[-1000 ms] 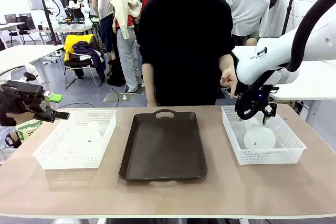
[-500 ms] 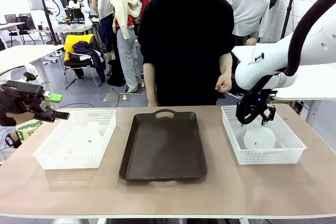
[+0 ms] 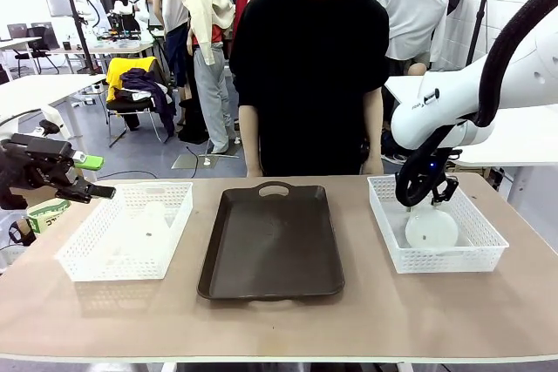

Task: Prepare the laboratory tools.
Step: Pick up the Big flask that the person points to, then while moving the picked Big flask to the Handle tray indicated by the person, stop as directed by the person.

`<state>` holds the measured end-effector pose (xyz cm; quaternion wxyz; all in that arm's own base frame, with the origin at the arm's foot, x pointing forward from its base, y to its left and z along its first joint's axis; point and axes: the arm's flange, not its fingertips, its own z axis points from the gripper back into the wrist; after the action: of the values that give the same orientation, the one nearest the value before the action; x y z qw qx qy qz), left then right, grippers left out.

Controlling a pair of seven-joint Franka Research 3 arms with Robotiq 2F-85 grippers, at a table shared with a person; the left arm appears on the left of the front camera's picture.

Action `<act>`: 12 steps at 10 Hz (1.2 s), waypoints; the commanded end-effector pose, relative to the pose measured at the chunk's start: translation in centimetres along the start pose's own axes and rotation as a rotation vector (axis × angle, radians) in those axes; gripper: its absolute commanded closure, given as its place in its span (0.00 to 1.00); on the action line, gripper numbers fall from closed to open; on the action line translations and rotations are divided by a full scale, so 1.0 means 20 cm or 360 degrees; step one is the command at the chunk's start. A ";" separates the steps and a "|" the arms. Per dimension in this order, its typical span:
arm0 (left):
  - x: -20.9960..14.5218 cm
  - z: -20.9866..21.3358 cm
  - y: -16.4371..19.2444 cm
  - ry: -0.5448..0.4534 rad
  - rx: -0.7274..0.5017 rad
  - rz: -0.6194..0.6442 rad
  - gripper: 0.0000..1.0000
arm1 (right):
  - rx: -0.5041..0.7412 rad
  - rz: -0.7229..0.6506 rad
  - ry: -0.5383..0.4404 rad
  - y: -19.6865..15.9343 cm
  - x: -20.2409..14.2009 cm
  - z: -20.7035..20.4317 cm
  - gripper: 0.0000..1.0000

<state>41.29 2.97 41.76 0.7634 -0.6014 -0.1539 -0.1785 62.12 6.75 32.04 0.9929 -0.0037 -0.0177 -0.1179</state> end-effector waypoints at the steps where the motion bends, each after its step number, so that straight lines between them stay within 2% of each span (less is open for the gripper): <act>1: 0.00 0.00 -0.01 -0.0009 -0.0021 -0.0025 0.00 | -0.0087 -0.0034 -0.0041 0.01 0.01 0.01 1.00; 2: 0.00 0.00 -0.01 -0.0009 -0.0021 -0.0025 0.00 | -0.0107 -0.0045 -0.0050 0.01 0.02 0.01 1.00; 3: 0.00 0.00 -0.01 -0.0009 -0.0021 -0.0025 0.00 | -0.0012 0.0000 -0.0005 0.00 0.00 0.00 1.00; 12: 0.00 0.00 -0.01 -0.0009 -0.0021 -0.0025 0.00 | -0.0012 0.0000 -0.0005 0.00 0.00 0.00 1.00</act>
<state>41.29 2.97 41.76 0.7634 -0.6014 -0.1539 -0.1785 62.14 6.58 32.04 0.9927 -0.0120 -0.0195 -0.1184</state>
